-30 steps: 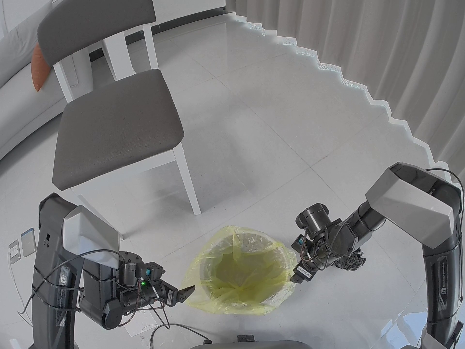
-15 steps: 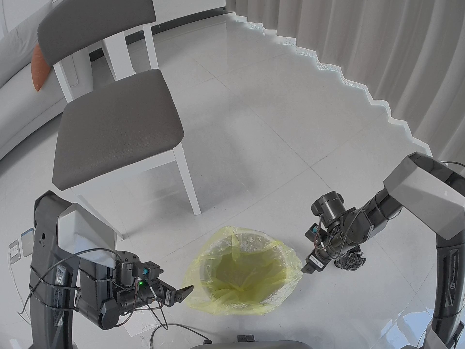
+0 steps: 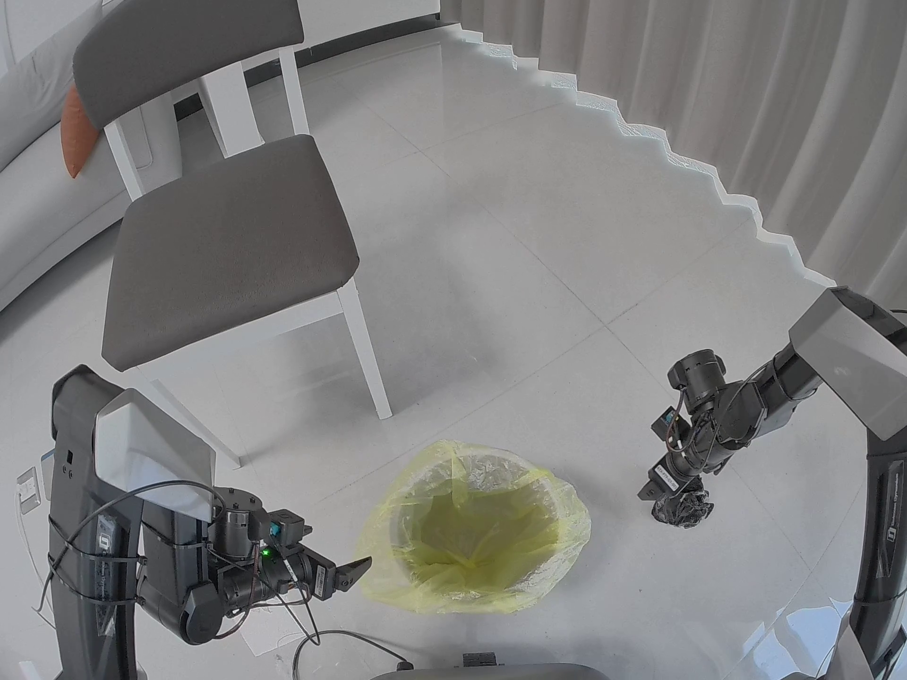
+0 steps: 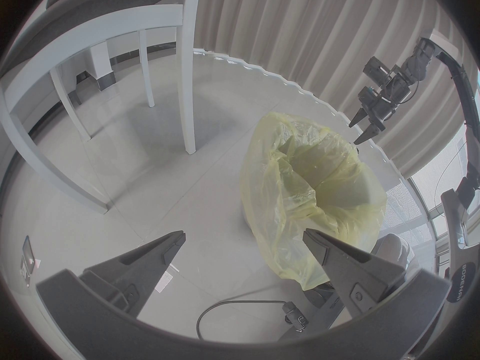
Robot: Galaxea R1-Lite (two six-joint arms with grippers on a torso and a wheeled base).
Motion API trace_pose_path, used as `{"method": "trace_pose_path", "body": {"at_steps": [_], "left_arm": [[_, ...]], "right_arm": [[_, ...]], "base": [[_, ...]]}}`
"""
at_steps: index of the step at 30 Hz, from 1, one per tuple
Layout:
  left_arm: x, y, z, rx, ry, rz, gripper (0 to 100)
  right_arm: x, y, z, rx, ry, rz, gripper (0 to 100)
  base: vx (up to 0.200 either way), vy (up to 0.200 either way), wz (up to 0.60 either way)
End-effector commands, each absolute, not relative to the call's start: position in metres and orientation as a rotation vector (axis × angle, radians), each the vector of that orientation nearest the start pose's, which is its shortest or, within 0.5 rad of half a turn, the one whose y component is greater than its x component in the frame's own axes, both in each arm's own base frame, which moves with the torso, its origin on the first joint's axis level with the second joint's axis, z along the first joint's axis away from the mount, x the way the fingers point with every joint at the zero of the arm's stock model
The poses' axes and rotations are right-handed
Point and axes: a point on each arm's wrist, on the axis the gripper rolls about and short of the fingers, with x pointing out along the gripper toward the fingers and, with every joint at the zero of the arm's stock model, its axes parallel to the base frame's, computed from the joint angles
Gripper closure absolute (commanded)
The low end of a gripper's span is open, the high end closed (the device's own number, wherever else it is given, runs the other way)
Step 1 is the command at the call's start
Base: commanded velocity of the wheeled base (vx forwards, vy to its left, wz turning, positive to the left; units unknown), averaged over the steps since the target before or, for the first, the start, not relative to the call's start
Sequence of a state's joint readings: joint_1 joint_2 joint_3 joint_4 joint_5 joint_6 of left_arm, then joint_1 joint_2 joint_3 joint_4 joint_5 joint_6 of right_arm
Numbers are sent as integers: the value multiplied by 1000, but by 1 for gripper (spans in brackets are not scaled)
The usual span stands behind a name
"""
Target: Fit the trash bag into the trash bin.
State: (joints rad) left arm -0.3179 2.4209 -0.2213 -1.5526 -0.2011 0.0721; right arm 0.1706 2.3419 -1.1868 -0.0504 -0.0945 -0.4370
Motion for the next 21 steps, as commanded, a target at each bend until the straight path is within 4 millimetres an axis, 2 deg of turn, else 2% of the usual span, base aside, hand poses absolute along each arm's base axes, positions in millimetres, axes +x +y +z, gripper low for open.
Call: {"method": "trace_pose_path", "body": {"at_steps": [1, 10, 21], "left_arm": [[250, -88, -40, 81, 603, -521, 0], [242, -91, -25, 65, 581, -538, 0], [240, -93, -17, 64, 551, -547, 0]], "right_arm": [[399, 36, -28, -515, 1120, 254, 0], [404, 25, -30, -498, 1120, 230, 0], [416, 15, -49, -487, 1136, 200, 0]], "base": [[0, 0, 0], [0, 0, 0], [0, 0, 0]]}}
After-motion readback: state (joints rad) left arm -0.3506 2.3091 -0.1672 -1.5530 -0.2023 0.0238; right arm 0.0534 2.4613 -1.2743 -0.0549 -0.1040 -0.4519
